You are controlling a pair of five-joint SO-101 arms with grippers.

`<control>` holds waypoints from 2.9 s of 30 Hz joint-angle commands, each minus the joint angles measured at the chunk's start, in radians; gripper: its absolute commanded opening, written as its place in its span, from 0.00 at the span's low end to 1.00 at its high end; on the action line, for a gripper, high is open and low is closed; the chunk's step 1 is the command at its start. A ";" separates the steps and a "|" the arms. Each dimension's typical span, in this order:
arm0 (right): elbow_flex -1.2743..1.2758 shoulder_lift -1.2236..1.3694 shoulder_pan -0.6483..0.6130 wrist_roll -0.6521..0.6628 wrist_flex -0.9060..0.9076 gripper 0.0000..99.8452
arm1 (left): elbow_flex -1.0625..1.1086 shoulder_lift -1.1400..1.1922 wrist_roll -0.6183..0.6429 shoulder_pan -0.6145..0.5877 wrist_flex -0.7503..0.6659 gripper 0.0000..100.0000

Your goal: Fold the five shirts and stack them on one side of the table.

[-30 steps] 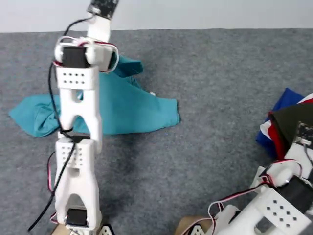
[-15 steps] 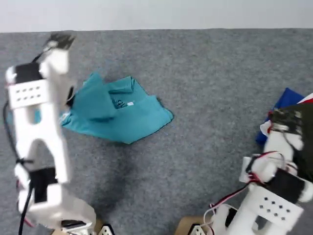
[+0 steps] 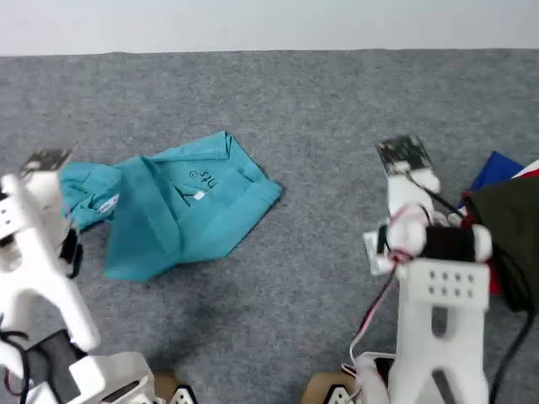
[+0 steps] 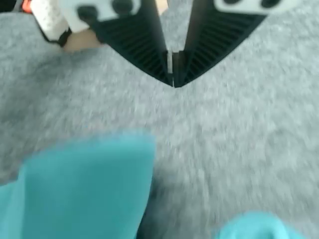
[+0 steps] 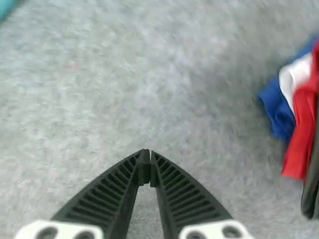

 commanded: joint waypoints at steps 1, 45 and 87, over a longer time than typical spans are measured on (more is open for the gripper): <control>-0.239 0.157 -0.091 0.002 0.058 0.01 | 0.047 -0.066 -0.061 -0.095 0.026 0.00; -1.657 1.600 -0.604 0.374 0.071 0.29 | 0.271 -0.074 -0.180 -0.387 -0.181 0.00; -2.186 1.824 -0.549 0.582 0.257 0.01 | 0.309 -0.072 -0.178 -0.256 -0.221 0.00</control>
